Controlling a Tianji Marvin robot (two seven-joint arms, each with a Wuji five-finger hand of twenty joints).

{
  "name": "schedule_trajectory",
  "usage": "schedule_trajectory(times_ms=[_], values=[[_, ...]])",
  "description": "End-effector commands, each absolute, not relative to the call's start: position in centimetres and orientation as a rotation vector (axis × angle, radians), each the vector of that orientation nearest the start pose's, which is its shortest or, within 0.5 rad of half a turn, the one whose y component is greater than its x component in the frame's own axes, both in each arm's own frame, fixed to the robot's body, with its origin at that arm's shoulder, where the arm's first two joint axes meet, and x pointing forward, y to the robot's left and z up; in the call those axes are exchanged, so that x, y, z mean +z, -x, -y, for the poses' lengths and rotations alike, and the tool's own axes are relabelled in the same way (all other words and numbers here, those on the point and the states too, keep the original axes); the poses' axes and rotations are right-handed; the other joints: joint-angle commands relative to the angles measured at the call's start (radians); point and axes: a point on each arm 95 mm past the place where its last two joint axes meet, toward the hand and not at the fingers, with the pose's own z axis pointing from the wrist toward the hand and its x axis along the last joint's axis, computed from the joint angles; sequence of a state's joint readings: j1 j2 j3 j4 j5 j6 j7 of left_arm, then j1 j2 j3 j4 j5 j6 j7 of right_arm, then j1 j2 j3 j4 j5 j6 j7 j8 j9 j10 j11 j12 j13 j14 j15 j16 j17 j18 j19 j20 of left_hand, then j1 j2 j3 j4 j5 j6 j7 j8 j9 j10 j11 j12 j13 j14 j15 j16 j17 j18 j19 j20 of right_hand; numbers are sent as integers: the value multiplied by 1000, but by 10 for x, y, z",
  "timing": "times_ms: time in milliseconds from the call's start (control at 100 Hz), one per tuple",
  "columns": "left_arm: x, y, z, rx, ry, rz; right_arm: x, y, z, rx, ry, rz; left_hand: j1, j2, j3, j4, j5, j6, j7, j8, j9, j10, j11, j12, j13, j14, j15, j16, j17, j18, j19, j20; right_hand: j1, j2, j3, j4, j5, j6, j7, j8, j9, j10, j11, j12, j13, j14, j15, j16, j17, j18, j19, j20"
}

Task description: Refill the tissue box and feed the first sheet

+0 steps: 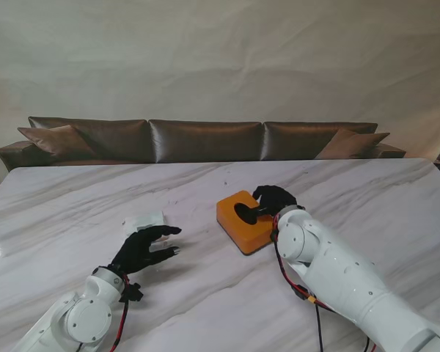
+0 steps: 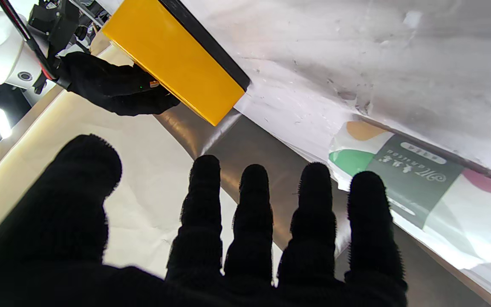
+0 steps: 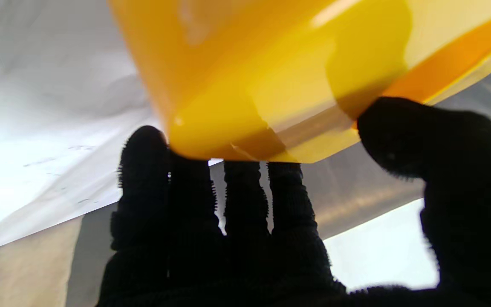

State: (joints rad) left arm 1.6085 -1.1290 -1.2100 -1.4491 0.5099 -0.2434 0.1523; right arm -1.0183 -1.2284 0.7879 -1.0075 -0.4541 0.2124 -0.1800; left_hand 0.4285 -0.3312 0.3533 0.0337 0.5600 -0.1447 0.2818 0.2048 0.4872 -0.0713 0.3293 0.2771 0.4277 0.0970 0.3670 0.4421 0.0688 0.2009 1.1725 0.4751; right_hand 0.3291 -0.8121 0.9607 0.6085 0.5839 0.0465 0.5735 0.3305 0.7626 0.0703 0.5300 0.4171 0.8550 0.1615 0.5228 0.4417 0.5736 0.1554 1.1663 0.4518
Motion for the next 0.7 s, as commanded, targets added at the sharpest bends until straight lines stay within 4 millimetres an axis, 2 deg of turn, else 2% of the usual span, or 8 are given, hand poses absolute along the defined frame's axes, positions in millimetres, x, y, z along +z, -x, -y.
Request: schedule_trajectory(times_ms=[0, 260, 590, 610, 640, 670, 680, 690], values=[[-375, -378, -5, -1906, 1648, -1214, -354, -518, -45, 1458, -1628, -1297, -23, 17, 15, 27, 23, -4, 12, 13, 15, -3, 21, 11, 41, 4, 10, 9, 3, 20, -213, 14, 34, -42, -8, 29, -26, -43, 26, 2, -19, -33, 14, 17, 20, -13, 14, 14, 4, -29, 31, 17], [-376, -375, -5, -1905, 1651, -1206, -352, -508, -58, 1533, -1632, -1388, -23, 17, 13, 28, 24, -7, 15, 14, 17, -2, 23, 12, 42, 3, 11, 11, 3, 21, -213, 14, 73, -47, -35, 32, -40, -47, 30, 0, -28, -40, 12, 16, 21, -35, -2, 7, -1, -48, 19, 18], [-377, -371, -7, -1899, 1658, -1194, -353, -502, -71, 1664, -1639, -1407, -22, 17, 13, 28, 26, -8, 18, 16, 21, -2, 25, 13, 46, 1, 12, 14, 3, 21, -213, 14, 130, -76, -27, 33, -40, -59, 48, -1, -17, -48, 20, 19, 51, -66, -5, 4, 9, -67, 11, 20], [-377, -371, -7, -1899, 1658, -1194, -352, -502, -72, 1670, -1638, -1410, -22, 18, 13, 28, 26, -8, 18, 16, 22, -1, 26, 13, 46, 2, 12, 14, 4, 22, -212, 14, 124, -105, 25, 8, -42, -60, 54, -9, -17, -50, 21, 18, 53, -68, -7, 4, 10, -67, 9, 24], [-377, -371, -7, -1899, 1658, -1192, -352, -501, -73, 1678, -1636, -1412, -22, 18, 13, 29, 26, -8, 19, 16, 22, 0, 26, 14, 46, 2, 12, 14, 4, 22, -212, 14, 81, -222, 247, -196, -41, -62, 62, -15, -13, -50, 24, 18, 60, -70, -7, 3, 13, -69, 10, 27], [-377, -370, -7, -1898, 1657, -1191, -352, -501, -74, 1687, -1632, -1413, -23, 19, 12, 28, 26, -7, 19, 17, 22, -2, 26, 14, 47, 3, 13, 14, 4, 22, -212, 15, 59, -294, 400, -399, -37, -64, 65, -17, -7, -52, 25, 19, 66, -72, -5, 3, 19, -70, 13, 28], [-377, -370, -7, -1898, 1657, -1190, -352, -500, -74, 1691, -1630, -1413, -23, 18, 12, 28, 25, -7, 19, 17, 22, -1, 26, 14, 46, 3, 12, 14, 4, 22, -212, 15, 57, -305, 424, -435, -36, -65, 66, -17, -5, -53, 25, 19, 69, -71, -4, 3, 20, -70, 14, 28], [-377, -370, -7, -1898, 1656, -1190, -352, -500, -74, 1694, -1629, -1413, -23, 18, 12, 28, 26, -7, 19, 17, 21, -2, 25, 13, 46, 2, 12, 14, 4, 22, -212, 15, 56, -314, 438, -453, -35, -66, 67, -17, -4, -53, 25, 19, 70, -72, -4, 3, 22, -71, 15, 28]])
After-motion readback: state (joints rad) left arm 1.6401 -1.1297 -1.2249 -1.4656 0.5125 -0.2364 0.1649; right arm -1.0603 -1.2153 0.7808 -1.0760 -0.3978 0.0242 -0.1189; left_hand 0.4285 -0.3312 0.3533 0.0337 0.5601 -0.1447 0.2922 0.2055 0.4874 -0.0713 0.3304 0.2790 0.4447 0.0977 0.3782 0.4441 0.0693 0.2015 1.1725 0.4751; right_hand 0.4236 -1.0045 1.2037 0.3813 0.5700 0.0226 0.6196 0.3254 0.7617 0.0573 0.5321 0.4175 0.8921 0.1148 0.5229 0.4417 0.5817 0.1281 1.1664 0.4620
